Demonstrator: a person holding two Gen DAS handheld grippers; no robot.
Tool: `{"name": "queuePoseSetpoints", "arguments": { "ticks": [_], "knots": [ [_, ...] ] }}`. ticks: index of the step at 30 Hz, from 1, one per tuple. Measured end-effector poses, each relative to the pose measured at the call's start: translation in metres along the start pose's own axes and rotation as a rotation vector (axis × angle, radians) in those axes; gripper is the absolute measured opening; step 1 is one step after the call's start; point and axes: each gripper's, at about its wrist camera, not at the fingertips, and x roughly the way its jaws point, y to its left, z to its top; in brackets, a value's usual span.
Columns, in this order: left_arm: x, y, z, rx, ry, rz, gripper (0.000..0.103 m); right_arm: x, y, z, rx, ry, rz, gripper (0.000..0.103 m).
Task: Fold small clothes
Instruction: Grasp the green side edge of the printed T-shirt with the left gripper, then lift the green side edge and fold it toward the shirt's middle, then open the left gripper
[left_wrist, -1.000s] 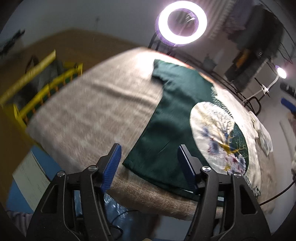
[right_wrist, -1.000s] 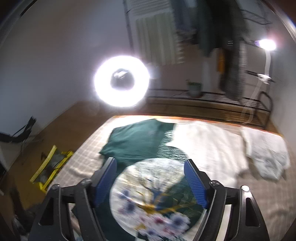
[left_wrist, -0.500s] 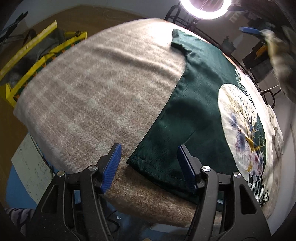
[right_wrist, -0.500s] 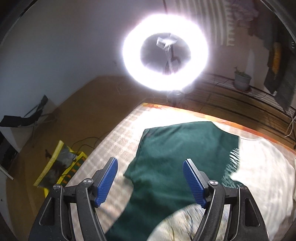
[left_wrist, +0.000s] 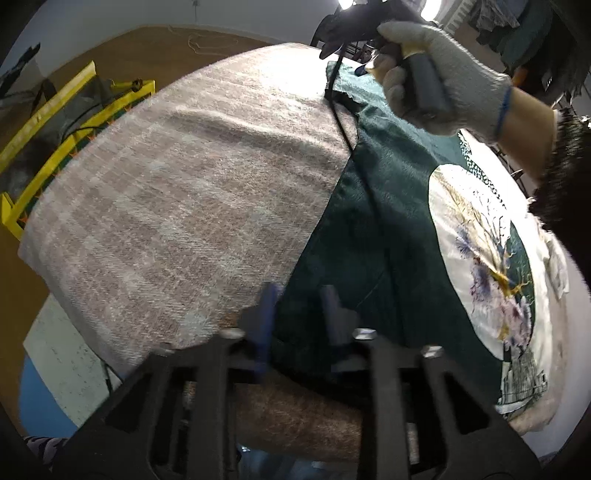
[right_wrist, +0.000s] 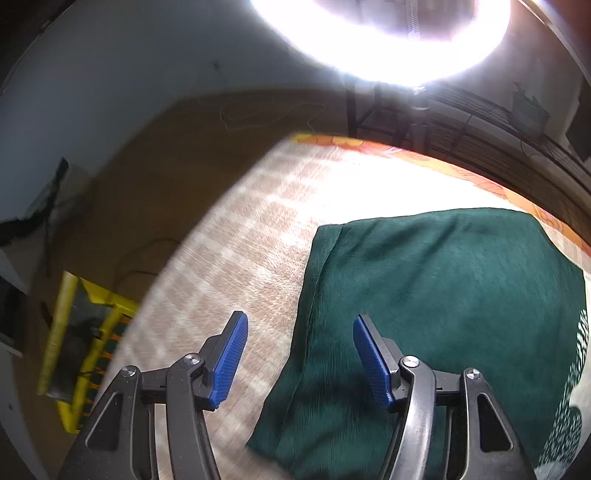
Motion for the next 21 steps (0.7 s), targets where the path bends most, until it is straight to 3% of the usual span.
{"name": "queuePoseSetpoints", "arguments": {
  "ticks": [3,8,14,16,21],
  "knots": [
    [0.0,0.001,0.0,-0.01,0.006,-0.032,0.002,0.016,0.006,0.0,-0.046,0.045,-0.054,0.063],
    [-0.005,-0.006,-0.001,0.0,-0.003,-0.077,0.0,0.026,0.005,-0.005,-0.084,0.085,-0.105,0.06],
    [-0.016,-0.016,0.001,0.022,-0.039,-0.097,0.0,0.023,0.004,-0.003,-0.132,0.084,-0.155,0.026],
    [-0.022,-0.02,0.0,0.041,-0.055,-0.105,0.0,0.02,0.001,-0.001,-0.139,0.086,-0.148,0.004],
    [-0.034,-0.035,-0.002,0.079,-0.089,-0.135,0.0,0.002,-0.019,0.006,-0.072,0.047,-0.042,0.001]
  ]
}}
